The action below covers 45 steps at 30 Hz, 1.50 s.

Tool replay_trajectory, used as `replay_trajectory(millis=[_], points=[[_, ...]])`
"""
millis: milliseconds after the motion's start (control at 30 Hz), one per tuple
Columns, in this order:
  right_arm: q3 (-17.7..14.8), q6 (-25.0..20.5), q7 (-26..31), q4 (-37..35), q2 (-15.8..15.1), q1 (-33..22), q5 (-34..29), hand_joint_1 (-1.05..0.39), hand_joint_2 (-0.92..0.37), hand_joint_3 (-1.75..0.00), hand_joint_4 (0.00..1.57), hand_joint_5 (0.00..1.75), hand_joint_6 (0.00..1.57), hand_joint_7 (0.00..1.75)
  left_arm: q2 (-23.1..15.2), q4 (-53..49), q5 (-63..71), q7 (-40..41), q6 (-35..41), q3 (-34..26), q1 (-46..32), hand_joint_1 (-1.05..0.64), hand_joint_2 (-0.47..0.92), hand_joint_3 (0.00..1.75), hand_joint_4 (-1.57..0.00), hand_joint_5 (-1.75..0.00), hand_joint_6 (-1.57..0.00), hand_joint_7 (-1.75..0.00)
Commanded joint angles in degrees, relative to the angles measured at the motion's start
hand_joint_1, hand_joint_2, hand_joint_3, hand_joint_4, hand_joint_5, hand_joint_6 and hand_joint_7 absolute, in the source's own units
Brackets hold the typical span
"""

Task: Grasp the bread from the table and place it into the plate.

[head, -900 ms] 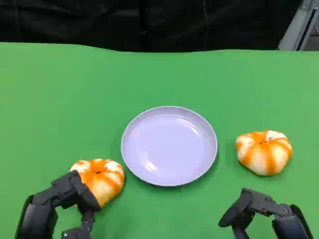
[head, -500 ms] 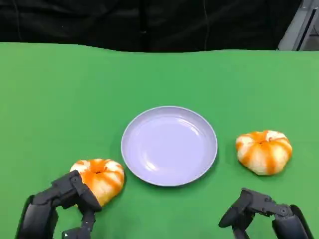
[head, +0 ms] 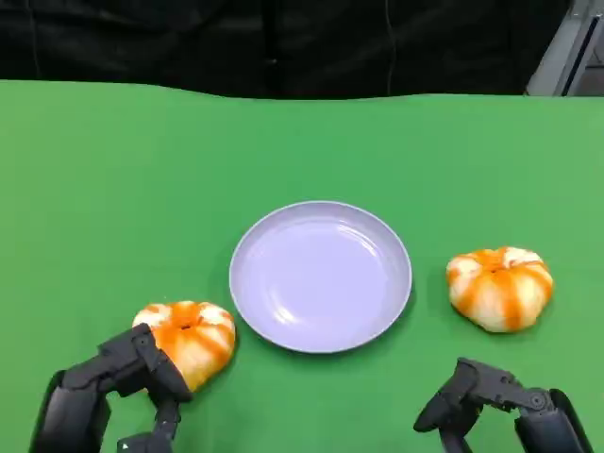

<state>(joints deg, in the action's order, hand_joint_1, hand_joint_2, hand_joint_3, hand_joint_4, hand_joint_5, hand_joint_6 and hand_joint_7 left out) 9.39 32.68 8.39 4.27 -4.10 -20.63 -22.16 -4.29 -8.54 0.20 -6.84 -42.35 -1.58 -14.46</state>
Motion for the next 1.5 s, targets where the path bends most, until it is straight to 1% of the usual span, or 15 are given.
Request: replay_trajectory(millis=[33,67,100,167,300,333,367,400,467,600,733,900,1100,1233,1500], points=[[0.47,-0.79,0.53,1.42,0.33,-0.98,-0.48,-0.07,-0.35,-1.32,0.77,1.56,0.82,1.23,-2.84,-2.34,7.21,3.29,-2.35,-2.59,1.3,-0.11,0.72,0.55,-0.54,-0.93,-0.6,-0.63],[0.58,-0.94,0.57,1.59,0.43,-1.07,-0.6,-0.07,-0.35,-1.32,0.77,1.56,0.82,1.23,-3.11,-2.79,8.6,4.02,-2.77,-2.92,1.54,-0.13,0.84,0.31,-0.54,-0.71,-0.64,-0.34],[0.6,-1.03,0.57,1.66,0.45,-1.11,-0.65,-0.07,-0.35,-1.32,0.77,1.57,0.82,1.23,-3.15,-2.99,9.15,4.42,-2.96,-2.97,1.62,-0.13,0.88,0.22,-0.55,-0.63,-0.66,-0.24],[0.62,-1.15,0.57,1.77,0.48,-1.16,-0.71,-0.07,-0.35,-1.32,0.76,1.57,0.81,1.23,-3.22,-3.33,9.68,5.04,-3.26,-2.91,1.75,-0.14,0.91,0.16,-0.55,-0.57,-0.67,-0.16],[0.63,-1.24,0.55,1.86,0.5,-1.2,-0.73,-0.07,-0.35,-1.32,0.76,1.57,0.81,1.24,-3.39,-3.7,10.03,5.69,-3.61,-2.73,1.87,-0.14,0.92,0.13,-0.55,-0.55,-0.68,-0.13],[0.95,-1.62,0.69,2.32,0.82,-1.47,-1.21,-0.07,-0.35,-1.32,0.76,1.57,0.81,1.24,-5.23,-3.15,15.86,7.31,-1.31,-3.01,2.65,-0.14,0.92,0.13,-0.55,-0.55,-0.68,-0.13],[1.21,-1.92,0.81,2.69,1.07,-1.68,-1.58,-0.08,-0.36,-1.32,0.76,1.58,0.81,1.24,-6.59,-2.74,20.38,8.68,0.45,-3.2,3.23,-0.26,0.91,0.1,-0.41,-0.46,-0.52,-0.06],[1.39,-2.16,0.9,2.95,1.23,-1.83,-1.85,-0.09,-0.36,-1.32,0.76,1.59,0.81,1.25,-7.52,-2.44,23.64,9.83,1.71,-3.27,3.62,-0.34,0.9,0.06,-0.33,-0.4,-0.41,-0.03],[1.52,-2.44,0.99,3.2,1.33,-1.95,-2.06,-0.1,-0.36,-1.32,0.76,1.6,0.81,1.25,-8.16,-2.17,26.01,11.35,2.75,-2.95,3.79,-0.38,0.91,0.04,-0.29,-0.36,-0.36,-0.01],[1.77,-2.44,1.61,3.57,1.38,-2.41,-2.55,-0.09,-0.35,-1.32,0.77,1.59,0.81,1.24,-10.9,2.93,42.48,13.08,17.45,0.19,6.82,-0.47,0.91,0.01,-0.3,-0.21,-0.29,0.0],[1.84,-2.56,1.77,3.84,1.14,-2.7,-2.55,-0.09,-0.35,-1.31,0.78,1.58,0.81,1.23,-11.9,3.5,47.55,13.42,24.53,3.54,9.0,-0.48,0.9,0.0,-0.32,-0.17,-0.27,0.0],[1.88,-2.77,1.63,4.17,0.98,-2.98,-2.51,-0.09,-0.36,-1.3,0.78,1.57,0.82,1.22,-13.0,2.5,50.53,14.13,30.23,7.22,11.47,-0.49,0.9,0.0,-0.34,-0.17,-0.27,0.0],[1.95,-2.9,1.66,4.29,0.9,-3.02,-2.56,-0.09,-0.37,-1.29,0.78,1.57,0.83,1.21,-13.89,1.84,50.68,14.98,33.31,9.87,12.75,-0.49,0.89,0.0,-0.35,-0.16,-0.27,0.0],[2.46,-3.2,2.05,4.74,1.33,-3.35,-3.33,-0.08,-0.37,-1.27,0.79,1.54,0.83,1.2,-12.26,-2.02,54.46,13.63,39.24,14.99,18.23,-0.53,0.89,0.0,-0.28,-0.13,-0.21,0.0],[2.82,-3.67,2.2,5.31,1.53,-3.68,-3.64,-0.08,-0.38,-1.25,0.8,1.53,0.84,1.18,-12.78,-0.35,54.8,12.95,44.44,19.26,19.43,-0.56,0.89,0.0,-0.21,-0.11,-0.16,0.0]])
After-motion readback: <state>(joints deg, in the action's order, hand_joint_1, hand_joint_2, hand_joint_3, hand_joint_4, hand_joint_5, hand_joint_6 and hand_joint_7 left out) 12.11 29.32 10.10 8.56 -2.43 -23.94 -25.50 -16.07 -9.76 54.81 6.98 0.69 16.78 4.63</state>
